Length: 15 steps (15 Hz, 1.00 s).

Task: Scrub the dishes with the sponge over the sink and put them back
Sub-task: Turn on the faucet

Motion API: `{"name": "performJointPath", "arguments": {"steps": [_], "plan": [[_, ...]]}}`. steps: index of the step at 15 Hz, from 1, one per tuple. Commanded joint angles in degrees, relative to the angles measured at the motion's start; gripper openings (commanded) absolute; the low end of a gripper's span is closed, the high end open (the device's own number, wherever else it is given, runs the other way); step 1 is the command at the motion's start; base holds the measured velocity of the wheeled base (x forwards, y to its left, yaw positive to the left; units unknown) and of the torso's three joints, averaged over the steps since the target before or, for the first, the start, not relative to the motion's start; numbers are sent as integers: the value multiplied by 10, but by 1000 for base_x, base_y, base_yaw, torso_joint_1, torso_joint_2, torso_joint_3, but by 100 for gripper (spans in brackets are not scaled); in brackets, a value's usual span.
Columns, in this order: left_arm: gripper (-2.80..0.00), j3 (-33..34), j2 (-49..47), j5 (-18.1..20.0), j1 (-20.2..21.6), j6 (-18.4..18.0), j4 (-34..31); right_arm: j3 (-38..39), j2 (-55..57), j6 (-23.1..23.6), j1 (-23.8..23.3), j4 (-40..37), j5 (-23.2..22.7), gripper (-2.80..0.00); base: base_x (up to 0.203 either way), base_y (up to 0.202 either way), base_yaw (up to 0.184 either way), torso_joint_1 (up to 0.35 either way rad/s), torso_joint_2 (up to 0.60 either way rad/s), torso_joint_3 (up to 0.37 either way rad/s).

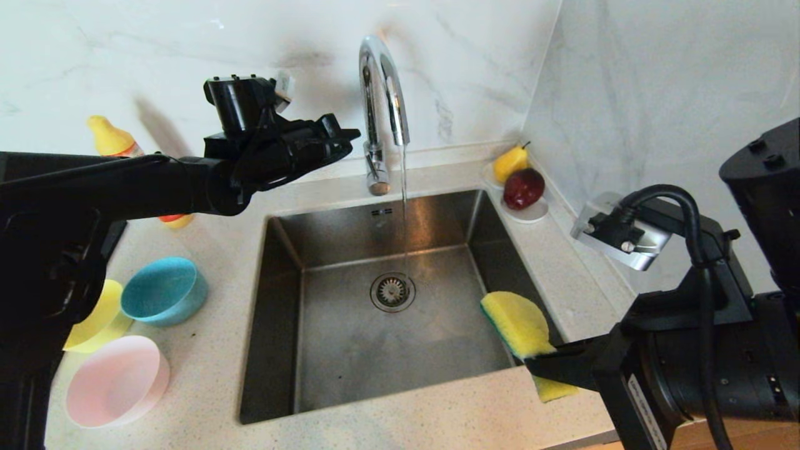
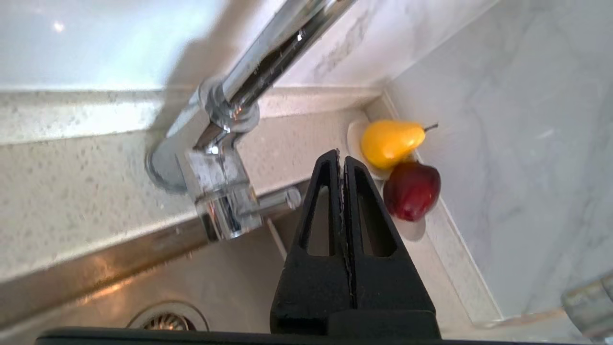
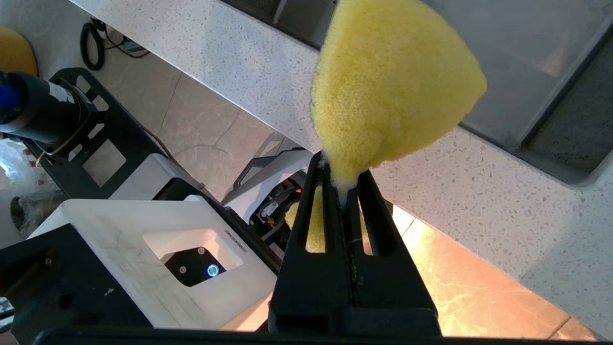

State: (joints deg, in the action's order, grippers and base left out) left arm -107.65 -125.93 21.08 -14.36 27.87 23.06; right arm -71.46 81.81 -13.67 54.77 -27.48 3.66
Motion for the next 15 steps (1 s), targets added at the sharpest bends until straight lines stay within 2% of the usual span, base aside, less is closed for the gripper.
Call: {"name": "performJointPath", "arguments": {"steps": [1, 6, 10, 15], "plan": [[-280, -15, -17, 1, -1, 2, 1, -1, 1, 0, 1, -1, 0, -280, 0, 0, 0, 0, 0, 0], [-280, -18, -24, 2, -3, 2, 8, 1, -2, -1, 0, -2, 0, -280, 0, 0, 0, 0, 0, 0], [-280, -3, -22, 0, -25, 3, 8, 0, 0, 0, -1, -1, 0, -280, 0, 0, 0, 0, 0, 0], [-280, -14, -55, -55, -43, -9, 4, 1, -4, -1, -1, -2, -2, -280, 0, 0, 0, 0, 0, 0]]}}
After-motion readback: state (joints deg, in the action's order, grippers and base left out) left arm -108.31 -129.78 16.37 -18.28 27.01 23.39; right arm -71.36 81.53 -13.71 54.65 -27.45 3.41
